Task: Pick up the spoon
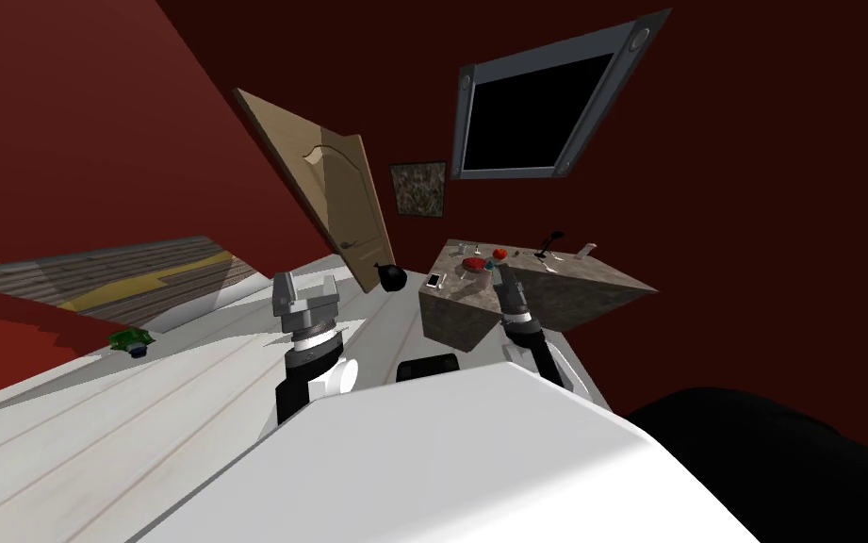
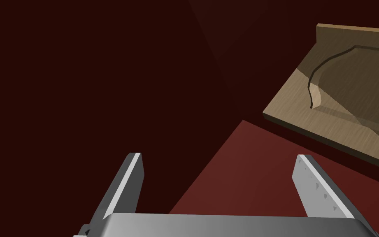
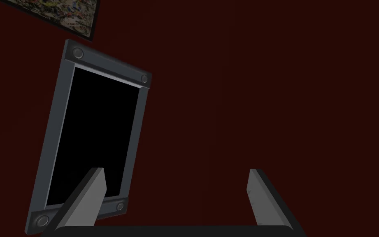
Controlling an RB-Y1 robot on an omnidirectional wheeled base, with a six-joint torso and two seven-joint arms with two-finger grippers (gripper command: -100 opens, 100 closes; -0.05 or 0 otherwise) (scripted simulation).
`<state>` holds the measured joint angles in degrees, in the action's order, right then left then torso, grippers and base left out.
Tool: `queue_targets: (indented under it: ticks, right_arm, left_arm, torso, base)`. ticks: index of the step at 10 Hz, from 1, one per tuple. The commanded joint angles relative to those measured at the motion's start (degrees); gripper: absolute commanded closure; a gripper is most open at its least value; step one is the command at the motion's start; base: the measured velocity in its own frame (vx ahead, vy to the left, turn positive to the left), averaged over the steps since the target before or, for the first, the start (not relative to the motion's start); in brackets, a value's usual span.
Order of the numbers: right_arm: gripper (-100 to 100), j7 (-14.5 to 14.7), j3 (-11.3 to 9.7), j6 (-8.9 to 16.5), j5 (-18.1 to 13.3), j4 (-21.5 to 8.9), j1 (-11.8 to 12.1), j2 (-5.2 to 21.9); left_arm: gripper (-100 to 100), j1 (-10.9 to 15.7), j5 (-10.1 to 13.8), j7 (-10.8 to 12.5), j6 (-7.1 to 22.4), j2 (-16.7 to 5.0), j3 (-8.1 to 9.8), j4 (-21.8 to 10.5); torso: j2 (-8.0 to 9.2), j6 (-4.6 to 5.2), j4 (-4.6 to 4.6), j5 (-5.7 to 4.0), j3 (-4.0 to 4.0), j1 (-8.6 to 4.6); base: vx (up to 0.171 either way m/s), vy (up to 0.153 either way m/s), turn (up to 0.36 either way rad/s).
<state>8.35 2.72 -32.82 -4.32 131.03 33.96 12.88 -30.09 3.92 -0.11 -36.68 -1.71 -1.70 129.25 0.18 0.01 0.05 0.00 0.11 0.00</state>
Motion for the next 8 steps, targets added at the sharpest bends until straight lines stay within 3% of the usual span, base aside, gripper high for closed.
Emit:
queue_targets:
  ticks: [1, 2, 3, 6, 7, 8]
  right_arm:
    - [-100, 0.86, 1.26, 0.91, -1.70, -0.87, 1.68, 2.82]
    - [-100, 1.69, 2.35, 1.42, -3.29, -1.88, 3.29, 4.42]
    - [-100, 1.69, 2.35, 1.42, -3.29, -1.88, 3.29, 5.06]
    - [-100, 4.43, 5.83, 3.14, -8.30, -5.11, 8.33, 11.19]
    - [-100, 4.43, 5.83, 3.14, -8.53, -5.11, 8.56, 12.13]
    - [-100, 5.42, 7.01, 3.77, -10.38, -6.25, 10.42, 14.36]
  left_arm:
    - [0, 0.00, 0.00, 0.00, 0.00, 0.00, 0.00, 0.00]
    - [0, 0.00, 0.00, 0.00, 0.00, 0.00, 0.00, 0.00]
    - [0, 0.01, 0.00, 0.00, 0.00, 0.00, 0.00, 0.00]
    - [0, 0.01, 0.00, 0.00, 0.00, 0.00, 0.00, 0.00]
    - [0, 0.01, 0.00, 0.00, 0.00, 0.00, 0.00, 0.00]
    - [0, 0.00, 0.00, 0.00, 0.00, 0.00, 0.00, 0.00]
  torso:
    - [0.00, 0.00, 0.00, 0.00, 0.00, 0.00]
    - [0.00, -0.02, -0.01, 0.00, 0.00, -0.01]
    - [0.04, -0.02, 0.00, 0.00, 0.02, 0.00]
    - [0.05, -0.03, 0.01, 0.01, 0.02, 0.04]
    - [0.11, -0.01, 0.02, 0.00, 0.06, 0.02]
    - [0.05, 0.00, 0.02, 0.00, 0.03, 0.00]
  base:
    - [-0.040, 0.007, 0.117]
    - [-0.053, 0.010, 0.185]
    - [-0.038, 0.003, 0.045]
    - [-0.061, 0.022, 0.167]
    - [-0.051, 0.011, 0.055]
    - [-0.043, 0.018, 0.153]
